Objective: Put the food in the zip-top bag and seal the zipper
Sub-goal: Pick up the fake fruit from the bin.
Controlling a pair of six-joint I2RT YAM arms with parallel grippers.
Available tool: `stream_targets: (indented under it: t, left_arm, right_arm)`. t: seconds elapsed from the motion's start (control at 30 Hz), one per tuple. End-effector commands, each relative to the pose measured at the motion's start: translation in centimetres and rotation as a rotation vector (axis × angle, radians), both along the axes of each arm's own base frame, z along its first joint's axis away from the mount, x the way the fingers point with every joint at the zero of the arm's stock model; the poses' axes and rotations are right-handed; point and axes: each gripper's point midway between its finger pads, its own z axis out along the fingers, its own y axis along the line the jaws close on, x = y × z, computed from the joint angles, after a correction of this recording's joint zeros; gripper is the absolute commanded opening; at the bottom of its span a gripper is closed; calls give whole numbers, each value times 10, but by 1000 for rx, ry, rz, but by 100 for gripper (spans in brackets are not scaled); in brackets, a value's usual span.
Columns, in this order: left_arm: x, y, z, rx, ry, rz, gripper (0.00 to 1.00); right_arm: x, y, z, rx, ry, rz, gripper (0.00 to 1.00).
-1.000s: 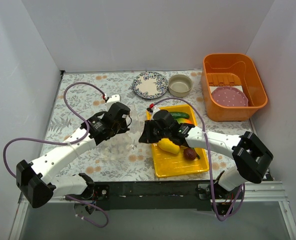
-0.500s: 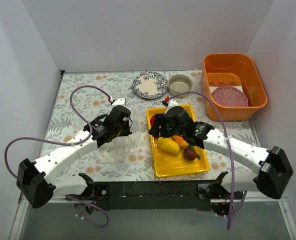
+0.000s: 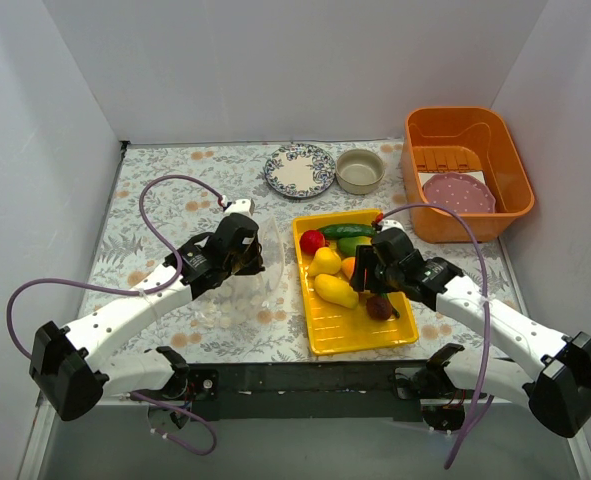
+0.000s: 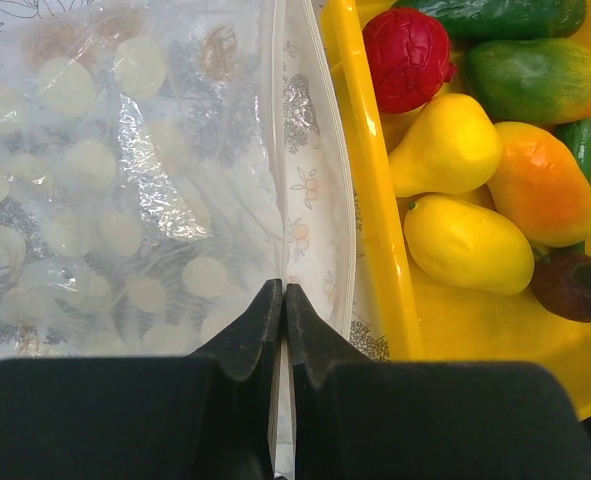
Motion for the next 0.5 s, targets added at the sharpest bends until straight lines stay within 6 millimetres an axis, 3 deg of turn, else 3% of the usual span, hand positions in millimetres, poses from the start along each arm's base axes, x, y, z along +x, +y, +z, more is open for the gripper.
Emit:
stream_targets:
  t: [0.0,0.1,0.23,0.47]
  left_arm:
    - [2,-5,8,-22,-24,-24,0]
    - [3,-7,10,-25,-26,-29,0]
    - [3,-5,11,-18,-27,-24,0]
    - [3,-4,12,-31,-31,-14,0]
  right_arm:
    - [-6,-10,-9,-27,17,-8,65]
    - [-4,-12,-10,-35,19,1,64]
    - [-13,-30,-11,-117,53,-7,65]
    - [-34,-43,-30,-148,117,15,65]
